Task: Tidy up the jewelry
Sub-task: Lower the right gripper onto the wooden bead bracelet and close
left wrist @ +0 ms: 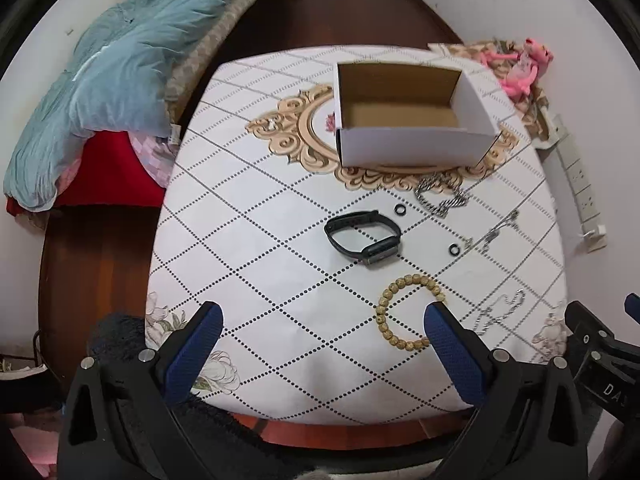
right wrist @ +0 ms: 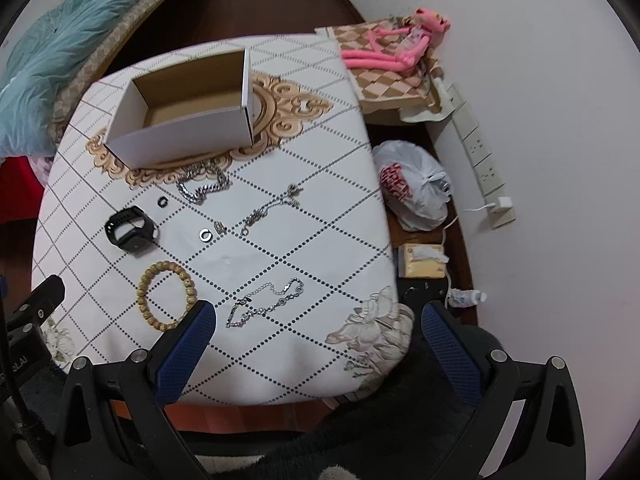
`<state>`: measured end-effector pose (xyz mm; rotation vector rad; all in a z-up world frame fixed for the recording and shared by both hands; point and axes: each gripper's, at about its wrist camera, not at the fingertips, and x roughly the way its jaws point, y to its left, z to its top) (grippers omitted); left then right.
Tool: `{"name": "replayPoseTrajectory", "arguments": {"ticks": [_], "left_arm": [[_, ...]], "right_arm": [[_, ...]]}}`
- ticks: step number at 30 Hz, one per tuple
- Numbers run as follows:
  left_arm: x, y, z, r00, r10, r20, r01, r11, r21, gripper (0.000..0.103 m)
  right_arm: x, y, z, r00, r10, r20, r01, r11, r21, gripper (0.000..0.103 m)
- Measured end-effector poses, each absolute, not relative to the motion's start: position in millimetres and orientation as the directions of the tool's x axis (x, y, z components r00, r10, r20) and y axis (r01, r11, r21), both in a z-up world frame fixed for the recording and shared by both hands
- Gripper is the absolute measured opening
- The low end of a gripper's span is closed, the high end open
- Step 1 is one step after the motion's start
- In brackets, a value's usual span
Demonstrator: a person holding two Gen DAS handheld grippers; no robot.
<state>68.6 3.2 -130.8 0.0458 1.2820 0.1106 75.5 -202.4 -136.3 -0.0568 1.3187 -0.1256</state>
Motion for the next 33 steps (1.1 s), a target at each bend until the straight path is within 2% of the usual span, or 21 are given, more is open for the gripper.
{"name": "replayPoseTrajectory", "arguments": {"ticks": [13, 18, 22, 27, 30, 33], "left_arm": [[83.0, -3.1, -186.2, 0.198, 0.100, -0.975, -0.031, 0.995, 0.095, 0.103], [86.7, -5.5, -201.4, 0.182, 0.114, -0.977, -0.024, 0.993, 0.112, 0.103], [88.1, -1.3, -211.0, 0.153, 0.111, -0.982, -0.036, 0.994, 0.107, 0.103], [86.3, 2.6, -217.3, 0.142, 0.119, -0.983, -0.041, 0.993, 0.114, 0.103], [84.5, 4.0, -222.1, 0.136, 0.128, -0.982, -0.030, 0.992, 0.125, 0.103], [83.3, 5.2, -224.3, 0.135, 0.130, -0.982, -0.023, 0.991, 0.128, 0.103]], "right_arm": [[94.3, -211.3, -207.9, 0.163, -0.114, -0.980, 0.066, 0.992, -0.105, 0.103], [103.2, -233.5, -226.9, 0.147, -0.007, -0.989, 0.123, 0.992, 0.011, 0.102], [107.1, -248.3, -241.2, 0.127, 0.060, -0.990, 0.161, 0.984, 0.080, 0.094], [102.4, -238.9, -252.2, 0.103, 0.079, -0.992, 0.122, 0.988, 0.091, 0.084], [100.0, -225.3, -252.1, 0.126, 0.009, -0.992, 0.069, 0.997, 0.018, 0.078], [94.4, -211.0, -246.2, 0.181, -0.001, -0.983, 0.018, 1.000, 0.003, 0.060]]}}
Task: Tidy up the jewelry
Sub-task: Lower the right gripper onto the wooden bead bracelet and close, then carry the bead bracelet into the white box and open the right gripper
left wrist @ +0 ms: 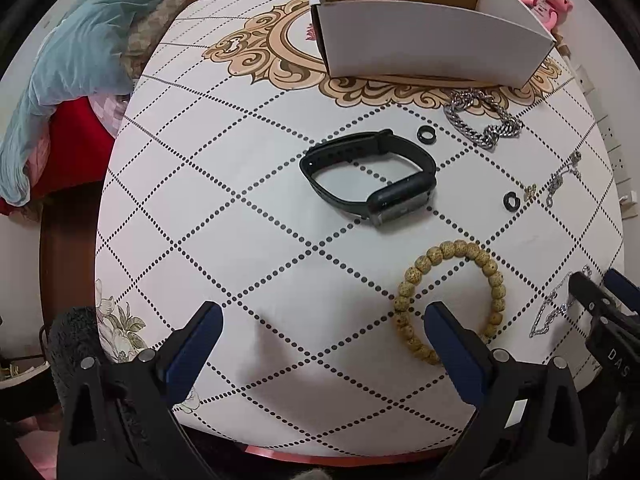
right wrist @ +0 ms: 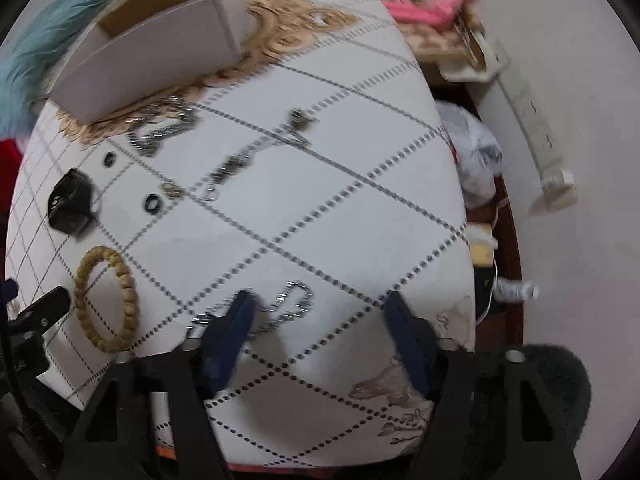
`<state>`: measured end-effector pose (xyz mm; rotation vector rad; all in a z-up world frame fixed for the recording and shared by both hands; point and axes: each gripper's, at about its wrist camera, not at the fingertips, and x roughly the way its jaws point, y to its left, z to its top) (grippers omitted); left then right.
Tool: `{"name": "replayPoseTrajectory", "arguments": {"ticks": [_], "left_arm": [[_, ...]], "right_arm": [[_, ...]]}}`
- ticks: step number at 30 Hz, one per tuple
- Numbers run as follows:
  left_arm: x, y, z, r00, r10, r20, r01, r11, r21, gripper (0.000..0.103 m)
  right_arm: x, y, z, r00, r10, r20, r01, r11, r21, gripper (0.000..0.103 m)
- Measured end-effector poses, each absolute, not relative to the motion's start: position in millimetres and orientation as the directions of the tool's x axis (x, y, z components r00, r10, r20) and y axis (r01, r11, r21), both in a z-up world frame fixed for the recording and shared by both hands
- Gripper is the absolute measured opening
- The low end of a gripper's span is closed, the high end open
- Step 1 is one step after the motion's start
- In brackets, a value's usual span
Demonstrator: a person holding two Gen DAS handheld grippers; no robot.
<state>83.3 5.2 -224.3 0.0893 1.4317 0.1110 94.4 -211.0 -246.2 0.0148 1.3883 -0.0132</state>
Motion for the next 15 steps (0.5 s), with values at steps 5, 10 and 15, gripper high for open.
{"name": "replayPoseTrajectory", "arguments": {"ticks": [5, 10, 15], "left_arm": [[79.8, 4.9, -228.6, 0.125, 0.118, -0.985, -0.026, 0.993, 0.116, 0.103], [76.6, 7.6, -231.0, 0.110, 0.069, -0.992, -0.030, 0.997, 0.066, 0.102], [75.0, 17.5, -236.3, 0.103, -0.040, -0.994, -0.058, 0.997, -0.047, 0.095]], "right_arm": [[87.3, -193.6, -240.7, 0.231, -0.005, -0.973, -0.034, 0.999, -0.014, 0.005], [86.1, -216.0, -233.0, 0.233, 0.114, -0.966, 0.078, 0.988, 0.135, 0.004], [81.1, -234.2, -207.9, 0.299, 0.155, -0.941, 0.135, 0.970, 0.203, 0.004]]}}
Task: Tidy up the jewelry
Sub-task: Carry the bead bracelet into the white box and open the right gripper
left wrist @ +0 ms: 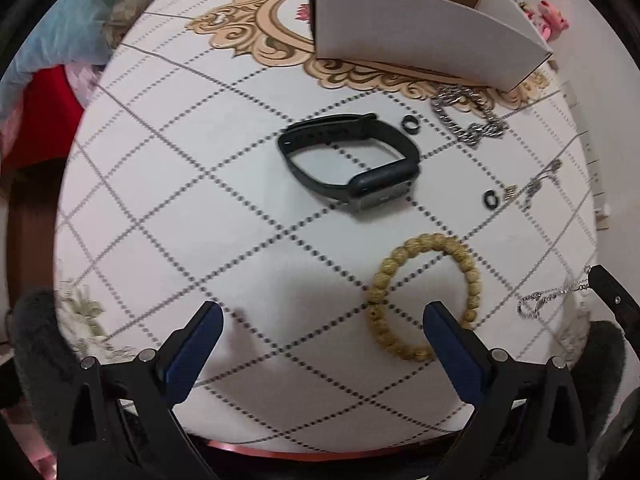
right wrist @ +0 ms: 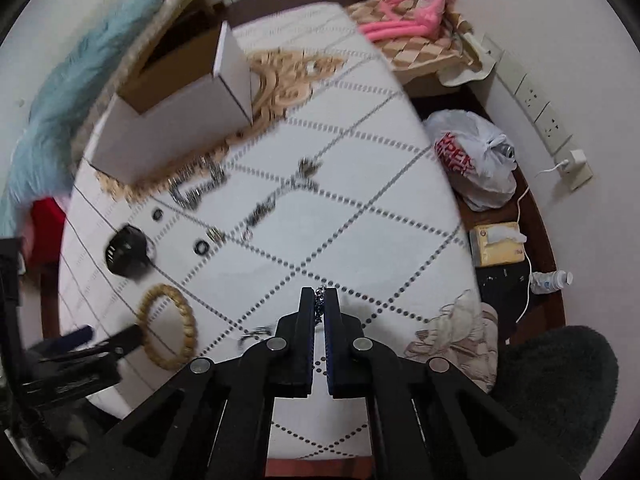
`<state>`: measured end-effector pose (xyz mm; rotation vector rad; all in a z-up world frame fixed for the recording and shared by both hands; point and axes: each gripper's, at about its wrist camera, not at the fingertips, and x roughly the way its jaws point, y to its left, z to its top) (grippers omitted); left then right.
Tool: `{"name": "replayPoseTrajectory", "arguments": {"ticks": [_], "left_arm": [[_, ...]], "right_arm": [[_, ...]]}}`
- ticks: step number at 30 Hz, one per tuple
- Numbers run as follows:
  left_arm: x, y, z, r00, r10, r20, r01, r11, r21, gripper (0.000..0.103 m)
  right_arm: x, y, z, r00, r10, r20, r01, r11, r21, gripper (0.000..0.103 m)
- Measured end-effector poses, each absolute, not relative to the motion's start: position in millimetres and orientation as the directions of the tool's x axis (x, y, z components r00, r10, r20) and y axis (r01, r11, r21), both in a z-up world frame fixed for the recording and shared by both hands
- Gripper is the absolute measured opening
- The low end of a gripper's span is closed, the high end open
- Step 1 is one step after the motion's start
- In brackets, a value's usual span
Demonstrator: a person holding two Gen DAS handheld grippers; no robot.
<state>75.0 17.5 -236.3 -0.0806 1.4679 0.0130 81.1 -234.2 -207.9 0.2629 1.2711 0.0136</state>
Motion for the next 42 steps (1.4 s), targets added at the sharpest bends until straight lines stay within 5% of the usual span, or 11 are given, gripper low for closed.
{"name": "replayPoseTrajectory", "arguments": {"ticks": [7, 9, 24, 33, 42], "left_arm": [[75.0, 2.6, -243.7, 0.133, -0.019, -0.991, 0.032, 0.999, -0.015, 0.048], [72.2, -3.0, -240.2, 0.168, -0.022, -0.986, 0.072, 0.997, -0.010, 0.006], [71.7, 30.1, -154.1, 0.332, -0.136, -0.934, 0.057, 0.991, -0.125, 0.007], [148.6, 4.2, -77.5, 0.446, -0.246, -0.861, 0.084, 0.969, -0.233, 0.007], [245.6, 15.2, -84.2, 0.417, -0.260, -0.871, 0.081, 0.965, -0.249, 0.007]], "right_arm": [[82.6, -237.1, -196.8, 0.323, 0.158, -0.933, 0.124, 0.970, 0.207, 0.004], [89.0, -242.8, -201.3, 0.316, 0.154, -0.936, 0.122, 0.972, 0.201, 0.004], [98.9, -230.0, -149.2, 0.360, 0.275, -0.892, 0.071, 0.945, 0.320, 0.004], [159.7, -206.4, -90.0, 0.428, 0.355, -0.831, -0.046, 0.927, 0.372, 0.004], [257.8, -179.8, -87.7, 0.400, 0.374, -0.837, -0.093, 0.925, 0.369, 0.004]]}}
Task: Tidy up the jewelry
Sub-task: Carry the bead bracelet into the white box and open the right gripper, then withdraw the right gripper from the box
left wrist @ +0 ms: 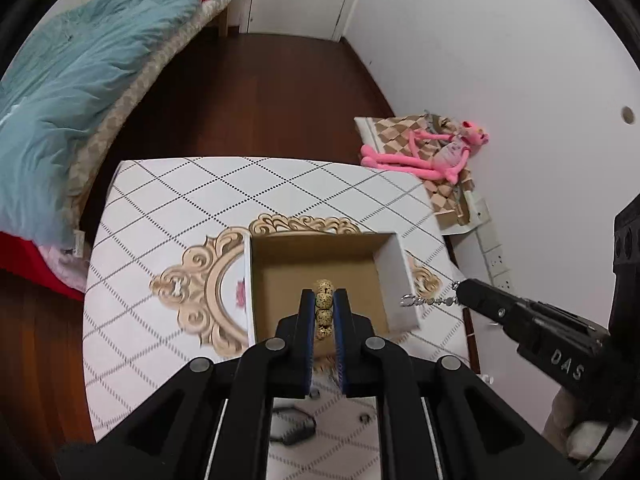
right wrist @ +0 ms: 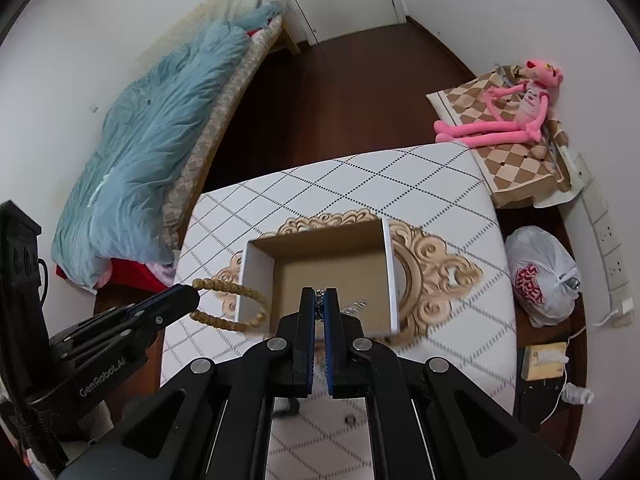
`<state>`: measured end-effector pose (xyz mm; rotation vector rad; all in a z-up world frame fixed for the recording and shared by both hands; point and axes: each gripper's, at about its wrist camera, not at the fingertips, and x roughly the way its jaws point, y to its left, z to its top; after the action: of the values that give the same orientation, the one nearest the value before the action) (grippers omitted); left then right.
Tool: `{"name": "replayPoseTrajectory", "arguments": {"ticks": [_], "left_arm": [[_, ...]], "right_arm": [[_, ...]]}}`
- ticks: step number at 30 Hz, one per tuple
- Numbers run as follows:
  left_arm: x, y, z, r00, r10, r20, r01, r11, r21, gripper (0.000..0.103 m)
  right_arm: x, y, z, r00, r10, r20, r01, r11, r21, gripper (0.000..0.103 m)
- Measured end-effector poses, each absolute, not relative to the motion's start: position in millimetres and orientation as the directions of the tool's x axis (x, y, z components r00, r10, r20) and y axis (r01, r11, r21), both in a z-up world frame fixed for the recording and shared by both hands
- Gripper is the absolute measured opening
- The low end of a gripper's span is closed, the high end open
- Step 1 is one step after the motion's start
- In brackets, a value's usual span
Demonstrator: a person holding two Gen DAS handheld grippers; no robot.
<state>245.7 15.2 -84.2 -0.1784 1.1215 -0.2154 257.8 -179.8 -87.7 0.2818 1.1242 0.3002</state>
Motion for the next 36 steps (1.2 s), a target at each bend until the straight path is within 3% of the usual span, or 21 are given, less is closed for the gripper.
{"name": "replayPoseTrajectory", "arguments": {"ticks": [10, 11, 13, 14, 15, 16, 19, 21, 24, 25, 26, 27, 36], "left_arm": [[311.5, 28.7, -134.6, 0.284, -0.261, -0.923, 0.017, 0.963, -0.267, 0.010], [314.1, 29.5, -136.3, 0.280, -0.237, -0.930, 0.007, 0.970, -0.245, 0.015], [316.9, 31.7, -137.0, 0.288, -0.207, -0.935, -0.003, 0.976, -0.217, 0.034], [317.5, 33.0, -137.3, 0.294, -0.194, -0.936, -0.008, 0.979, -0.205, 0.056], [315.9, 35.4, -136.4, 0.307, -0.171, -0.936, -0.016, 0.983, -0.185, 0.069], [315.8, 36.5, -135.6, 0.316, -0.163, -0.935, -0.018, 0.984, -0.177, 0.069], [309.8, 40.5, -134.1, 0.343, -0.088, -0.935, -0.022, 0.995, -0.102, 0.072], [306.0, 42.9, -133.9, 0.363, -0.047, -0.931, -0.030, 0.998, -0.062, 0.087], [294.8, 46.7, -132.7, 0.406, 0.016, -0.914, -0.049, 0.999, -0.005, 0.088], [291.4, 46.8, -132.6, 0.418, 0.032, -0.908, -0.053, 0.999, 0.011, 0.089], [287.0, 46.9, -132.7, 0.430, 0.049, -0.902, -0.058, 0.998, 0.027, 0.097], [281.5, 46.9, -133.5, 0.441, 0.058, -0.896, -0.060, 0.998, 0.035, 0.103], [252.6, 43.1, -143.8, 0.424, 0.068, -0.903, -0.070, 0.997, 0.042, 0.103]], "right_arm": [[331.4, -156.2, -140.1, 0.258, 0.366, -0.894, -0.103, 0.931, 0.351, 0.004], [335.8, -155.9, -144.1, 0.239, 0.376, -0.895, -0.101, 0.927, 0.362, 0.004], [344.4, -154.5, -152.6, 0.199, 0.380, -0.903, -0.090, 0.925, 0.369, 0.005], [347.6, -154.2, -156.6, 0.180, 0.377, -0.908, -0.088, 0.926, 0.367, 0.005], [349.7, -155.0, -160.6, 0.165, 0.376, -0.912, -0.082, 0.926, 0.367, 0.006], [350.1, -156.9, -163.0, 0.163, 0.360, -0.919, -0.078, 0.933, 0.352, 0.013], [347.6, -161.7, -165.4, 0.172, 0.313, -0.934, -0.077, 0.950, 0.304, 0.057], [341.6, -163.8, -162.7, 0.199, 0.269, -0.942, -0.085, 0.963, 0.256, 0.062], [330.1, -163.2, -162.1, 0.225, 0.175, -0.959, -0.101, 0.983, 0.156, 0.070], [323.7, -161.9, -163.3, 0.236, 0.132, -0.963, -0.103, 0.989, 0.110, 0.085], [321.2, -162.0, -164.6, 0.241, 0.113, -0.964, -0.105, 0.990, 0.090, 0.094], [317.0, -160.9, -166.5, 0.246, 0.094, -0.965, -0.108, 0.992, 0.069, 0.094], [286.1, -152.8, -184.6, 0.265, 0.034, -0.964, -0.099, 0.995, 0.007, 0.099]]}}
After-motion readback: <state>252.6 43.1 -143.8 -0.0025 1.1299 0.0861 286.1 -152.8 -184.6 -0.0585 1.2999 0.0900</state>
